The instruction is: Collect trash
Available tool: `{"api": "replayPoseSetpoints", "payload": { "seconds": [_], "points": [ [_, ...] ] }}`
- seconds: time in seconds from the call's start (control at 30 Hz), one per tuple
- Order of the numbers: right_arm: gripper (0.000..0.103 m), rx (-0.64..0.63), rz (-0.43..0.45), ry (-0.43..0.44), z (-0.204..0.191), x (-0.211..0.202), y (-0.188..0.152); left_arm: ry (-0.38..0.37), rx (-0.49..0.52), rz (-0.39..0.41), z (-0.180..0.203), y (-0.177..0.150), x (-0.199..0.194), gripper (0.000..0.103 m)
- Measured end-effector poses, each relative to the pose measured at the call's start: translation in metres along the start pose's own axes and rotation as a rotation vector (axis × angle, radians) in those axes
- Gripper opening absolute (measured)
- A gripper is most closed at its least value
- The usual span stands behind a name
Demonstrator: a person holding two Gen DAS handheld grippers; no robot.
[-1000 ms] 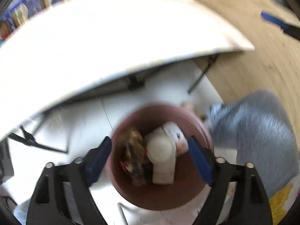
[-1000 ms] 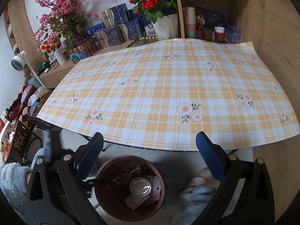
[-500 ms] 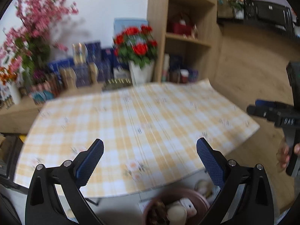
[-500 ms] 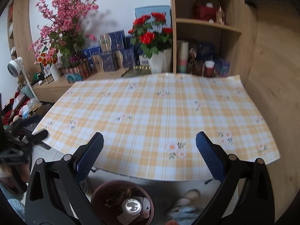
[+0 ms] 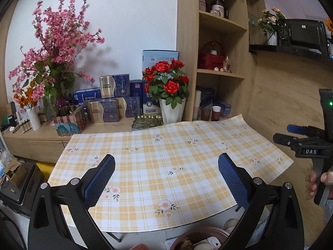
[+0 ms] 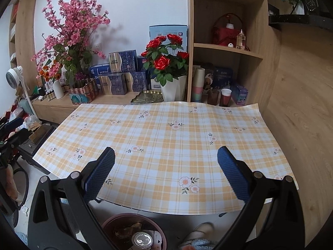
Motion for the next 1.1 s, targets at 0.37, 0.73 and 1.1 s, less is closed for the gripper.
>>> {"api": "replayPoseSetpoints", "payload": {
  "seconds": [0.37,0.73,1.1],
  "points": [
    [0.097,0.009,0.003,-0.006,0.004,-0.006,0.0,0.063,0.022,0.028,-0.004,0.009,-0.006,0.097],
    [0.097,0.022,-0.004,-0.018,0.01,-0.007,-0.003,0.064,0.04,0.031,0.002,0.013,-0.007,0.097],
    [0.097,0.026,-0.003,-0.017,0.013,-0.01,-0.005,0.065,0.066,0.026,0.012,0.014,-0.006,0.097]
  ]
}}
Point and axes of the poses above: each gripper's, at about its wrist camera, not at the fingertips, and x roughly the way its jaws point, z to its right, y to its top, the point moved 10 cm from there along x, roughly the way its jaws point, and after that the axes turned 2 degrees about -y, right-handed, at the moved point
